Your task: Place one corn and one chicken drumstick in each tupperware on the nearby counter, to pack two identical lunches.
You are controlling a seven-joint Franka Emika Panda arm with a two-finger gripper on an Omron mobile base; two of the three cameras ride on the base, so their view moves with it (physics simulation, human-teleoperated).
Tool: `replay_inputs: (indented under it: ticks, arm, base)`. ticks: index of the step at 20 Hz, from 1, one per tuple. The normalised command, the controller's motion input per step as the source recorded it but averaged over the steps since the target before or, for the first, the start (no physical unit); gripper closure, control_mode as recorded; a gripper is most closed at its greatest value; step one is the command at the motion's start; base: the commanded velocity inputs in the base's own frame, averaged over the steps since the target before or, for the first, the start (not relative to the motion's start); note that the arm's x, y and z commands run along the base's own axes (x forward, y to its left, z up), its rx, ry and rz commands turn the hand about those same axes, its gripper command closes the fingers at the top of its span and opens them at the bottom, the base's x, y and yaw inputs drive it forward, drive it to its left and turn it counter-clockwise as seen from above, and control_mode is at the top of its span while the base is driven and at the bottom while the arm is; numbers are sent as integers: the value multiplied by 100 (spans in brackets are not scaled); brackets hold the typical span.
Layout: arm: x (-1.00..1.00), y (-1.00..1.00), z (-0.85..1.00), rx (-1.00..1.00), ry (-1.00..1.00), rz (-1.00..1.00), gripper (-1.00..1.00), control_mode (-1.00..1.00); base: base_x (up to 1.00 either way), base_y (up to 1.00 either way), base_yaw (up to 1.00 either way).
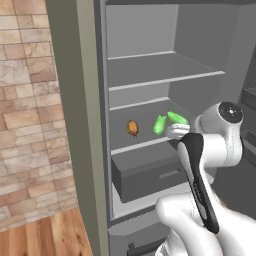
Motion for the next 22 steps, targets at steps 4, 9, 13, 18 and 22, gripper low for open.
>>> replay_inputs:
  ticks: [4, 9, 13, 18, 22]
  arm:
    - [45, 0, -15, 0, 0, 0, -100, -100]
    - [45, -4, -15, 0, 0, -1, -100, -100]
    - [61, -14, -25, 0, 3, -2, -100, -100]
    - [67, -14, -26, 0, 5, -3, -100, -100]
    - [69, -3, -19, 0, 3, -2, -100, -100]
  base:
    - [0, 0, 0]
    - [0, 0, 0]
    - [0, 0, 0]
    - [0, 0, 0]
    - [0, 0, 0]
